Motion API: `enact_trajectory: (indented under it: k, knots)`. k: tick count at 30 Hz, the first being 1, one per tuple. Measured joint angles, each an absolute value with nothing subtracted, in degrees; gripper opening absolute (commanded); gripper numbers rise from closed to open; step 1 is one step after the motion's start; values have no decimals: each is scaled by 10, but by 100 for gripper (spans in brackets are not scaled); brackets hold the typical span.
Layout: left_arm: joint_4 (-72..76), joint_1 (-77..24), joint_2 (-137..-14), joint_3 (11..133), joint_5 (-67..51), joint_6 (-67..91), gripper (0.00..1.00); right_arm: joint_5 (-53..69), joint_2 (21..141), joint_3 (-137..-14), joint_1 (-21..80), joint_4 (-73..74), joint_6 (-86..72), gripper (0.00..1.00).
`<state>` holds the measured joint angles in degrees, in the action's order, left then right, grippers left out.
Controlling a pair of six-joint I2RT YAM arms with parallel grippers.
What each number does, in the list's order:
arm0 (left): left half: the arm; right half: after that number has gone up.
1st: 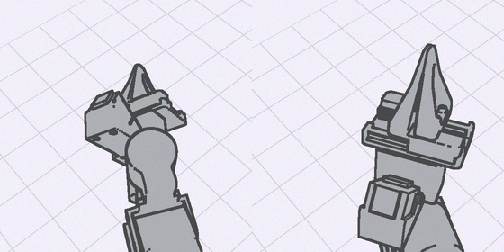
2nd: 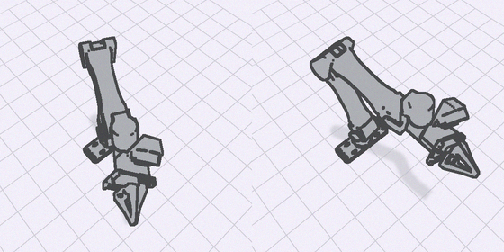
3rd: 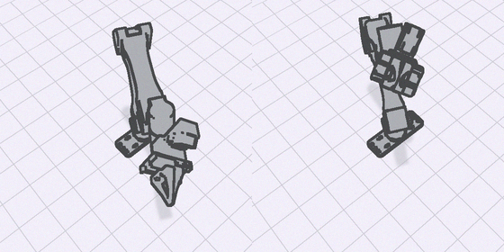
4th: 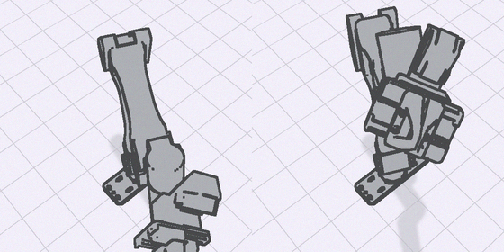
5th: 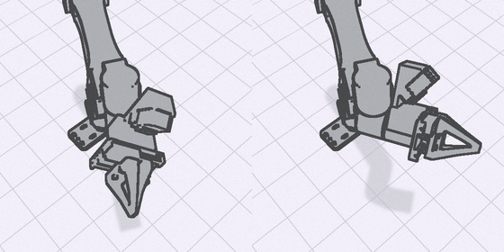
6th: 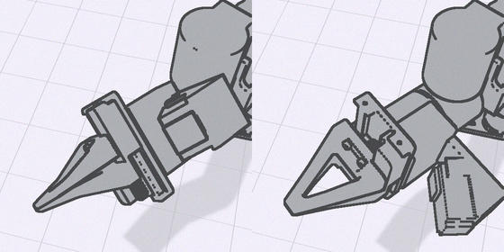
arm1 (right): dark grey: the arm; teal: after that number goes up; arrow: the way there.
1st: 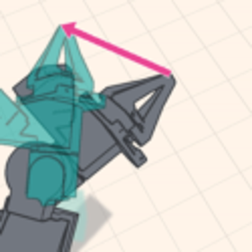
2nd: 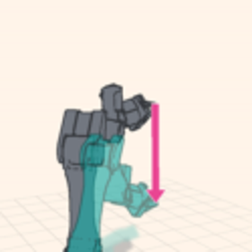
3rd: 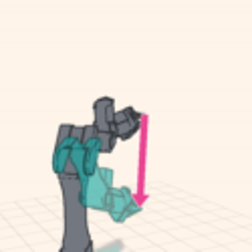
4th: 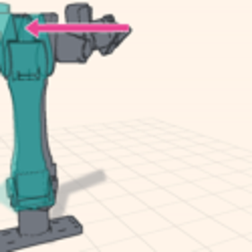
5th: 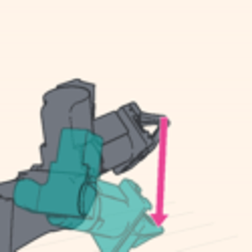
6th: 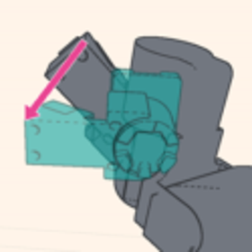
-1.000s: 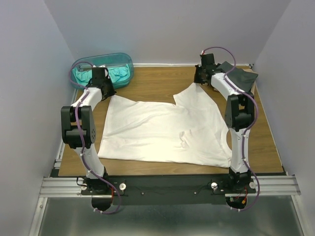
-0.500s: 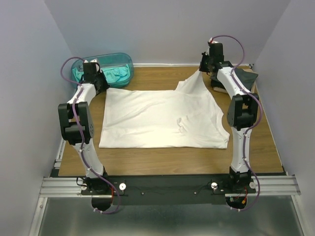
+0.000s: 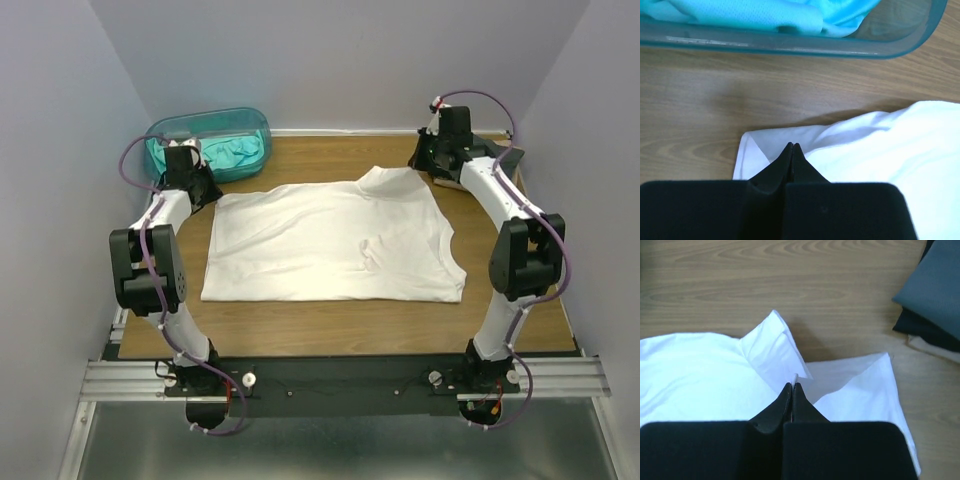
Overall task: Fold and stack the t-shirts
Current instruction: Fold the tshirt
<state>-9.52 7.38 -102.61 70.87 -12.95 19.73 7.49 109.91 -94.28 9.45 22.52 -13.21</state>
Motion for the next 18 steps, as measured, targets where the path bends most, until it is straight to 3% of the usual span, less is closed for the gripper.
enact_trajectory:
  k: [18]
  knots:
    - [-112, 95, -845, 561, -90, 224, 0, 84, 901, -672, 104, 237, -150, 1]
